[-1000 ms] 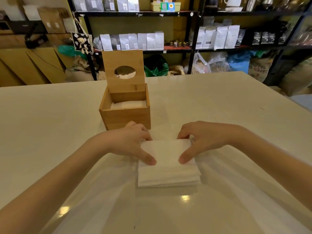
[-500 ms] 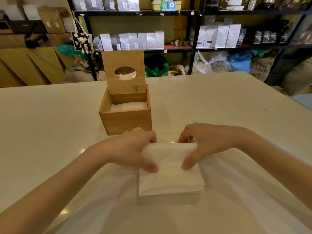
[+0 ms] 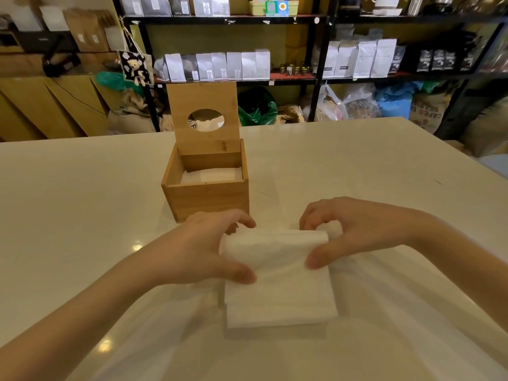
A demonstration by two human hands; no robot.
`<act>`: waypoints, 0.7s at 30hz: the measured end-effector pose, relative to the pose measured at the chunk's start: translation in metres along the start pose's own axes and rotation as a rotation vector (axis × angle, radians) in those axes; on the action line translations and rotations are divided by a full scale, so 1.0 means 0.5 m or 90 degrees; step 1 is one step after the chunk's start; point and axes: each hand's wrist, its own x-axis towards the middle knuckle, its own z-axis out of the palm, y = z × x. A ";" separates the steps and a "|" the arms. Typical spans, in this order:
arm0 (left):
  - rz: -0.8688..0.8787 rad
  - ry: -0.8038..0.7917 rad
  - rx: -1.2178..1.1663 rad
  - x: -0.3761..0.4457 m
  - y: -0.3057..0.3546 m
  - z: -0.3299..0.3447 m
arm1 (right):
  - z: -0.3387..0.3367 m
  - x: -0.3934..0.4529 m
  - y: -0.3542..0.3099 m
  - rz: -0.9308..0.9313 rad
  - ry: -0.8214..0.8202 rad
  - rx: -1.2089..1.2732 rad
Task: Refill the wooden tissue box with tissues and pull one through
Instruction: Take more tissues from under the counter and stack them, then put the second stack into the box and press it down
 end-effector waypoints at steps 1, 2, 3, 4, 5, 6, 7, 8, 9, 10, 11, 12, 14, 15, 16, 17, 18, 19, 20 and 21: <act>0.006 0.005 -0.017 0.000 -0.004 -0.004 | -0.003 0.002 0.000 -0.007 0.003 0.012; 0.008 0.004 -0.045 -0.001 -0.010 -0.008 | -0.005 0.004 0.000 -0.016 0.004 0.026; 0.003 -0.003 -0.080 -0.001 -0.015 -0.013 | -0.008 0.005 -0.001 -0.027 0.005 0.040; -0.006 -0.008 -0.114 -0.002 -0.019 -0.018 | -0.011 0.008 -0.003 -0.038 0.011 0.049; -0.014 -0.007 -0.137 -0.002 -0.024 -0.024 | -0.016 0.011 -0.007 -0.044 0.021 0.054; -0.017 0.004 -0.153 -0.002 -0.025 -0.033 | -0.022 0.014 -0.013 -0.046 0.035 0.055; -0.015 0.021 -0.163 -0.004 -0.023 -0.045 | -0.031 0.017 -0.021 -0.051 0.054 0.056; -0.010 0.045 -0.170 -0.007 -0.019 -0.062 | -0.041 0.022 -0.030 -0.060 0.076 0.056; -0.007 0.075 -0.175 -0.010 -0.015 -0.082 | -0.054 0.027 -0.040 -0.072 0.102 0.058; -0.006 0.108 -0.181 -0.012 -0.011 -0.104 | -0.067 0.033 -0.052 -0.082 0.127 0.063; -0.003 0.143 -0.191 -0.015 -0.008 -0.128 | -0.081 0.038 -0.066 -0.091 0.152 0.072; -0.002 0.173 -0.210 -0.016 -0.007 -0.150 | -0.094 0.045 -0.079 -0.097 0.176 0.081; -0.006 0.216 -0.255 -0.013 -0.008 -0.187 | -0.116 0.066 -0.100 -0.102 0.226 0.092; -0.013 0.235 -0.267 -0.008 -0.010 -0.200 | -0.123 0.078 -0.110 -0.101 0.247 0.101; -0.022 0.254 -0.283 -0.001 -0.015 -0.212 | -0.129 0.092 -0.118 -0.097 0.259 0.118; -0.035 0.270 -0.308 0.008 -0.022 -0.221 | -0.133 0.105 -0.126 -0.091 0.264 0.144; -0.052 0.282 -0.336 0.018 -0.032 -0.229 | -0.137 0.120 -0.130 -0.083 0.262 0.177; -0.072 0.288 -0.362 0.028 -0.043 -0.235 | -0.140 0.137 -0.132 -0.074 0.258 0.214; -0.091 0.291 -0.382 0.039 -0.054 -0.240 | -0.140 0.154 -0.131 -0.059 0.252 0.245; -0.109 0.294 -0.396 0.051 -0.068 -0.242 | -0.140 0.171 -0.129 -0.042 0.243 0.269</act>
